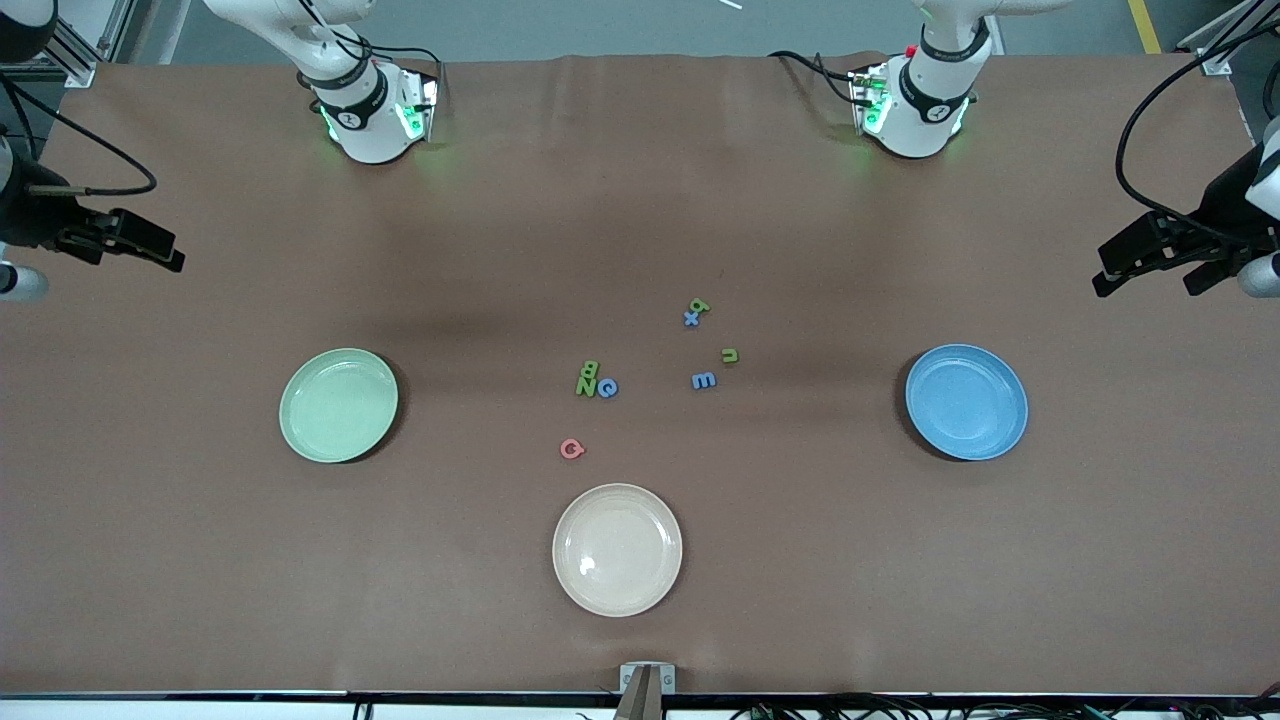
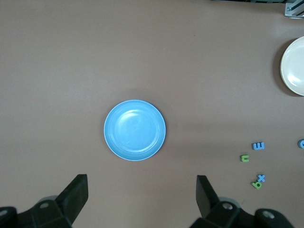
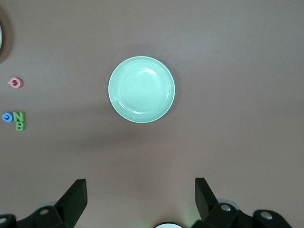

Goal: Sort upper and lower case letters into plates
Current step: 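Move the left gripper from rest toward the scattered foam letters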

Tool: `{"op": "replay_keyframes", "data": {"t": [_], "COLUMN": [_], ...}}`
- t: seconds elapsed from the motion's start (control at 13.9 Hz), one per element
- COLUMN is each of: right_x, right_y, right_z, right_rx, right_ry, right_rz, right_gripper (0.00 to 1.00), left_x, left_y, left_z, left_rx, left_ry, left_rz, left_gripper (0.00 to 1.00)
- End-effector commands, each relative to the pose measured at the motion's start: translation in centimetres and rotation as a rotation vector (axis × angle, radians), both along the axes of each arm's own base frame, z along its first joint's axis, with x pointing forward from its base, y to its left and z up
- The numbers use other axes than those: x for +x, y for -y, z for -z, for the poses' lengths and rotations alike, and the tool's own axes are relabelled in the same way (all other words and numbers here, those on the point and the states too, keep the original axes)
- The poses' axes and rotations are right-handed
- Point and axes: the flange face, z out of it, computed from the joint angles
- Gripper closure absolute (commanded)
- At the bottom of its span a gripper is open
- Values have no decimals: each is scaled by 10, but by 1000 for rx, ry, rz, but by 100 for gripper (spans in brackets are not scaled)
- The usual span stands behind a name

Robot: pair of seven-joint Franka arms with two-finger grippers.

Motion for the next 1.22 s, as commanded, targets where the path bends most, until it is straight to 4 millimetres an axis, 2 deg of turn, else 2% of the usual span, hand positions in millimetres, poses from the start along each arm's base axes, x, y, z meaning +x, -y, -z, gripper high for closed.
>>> {"op": "replay_keyframes", "data": {"t": [0.0,0.07,0.79,0.94,1.15], "right_x": [-16,-15,-12,-11,-10], "right_y": [-3,-8,-6,-6,-4], "right_z": [-2,-2,-5,-6,-7], "right_rx": [4,4,3,3,2], "right_ry": [11,14,43,56,67], "right_rz": [8,-2,-9,-10,-48], "right_gripper": [0,0,0,0,0], "left_x": [1,2,5,10,13], "left_y": [-1,-1,6,9,34], "left_z": [-3,-2,11,24,53], "left_rx": [0,0,-15,-15,-8], "left_ry": [6,4,-37,-62,-160], "left_rz": [14,12,3,7,47], "left_gripper": [0,0,0,0,0]}}
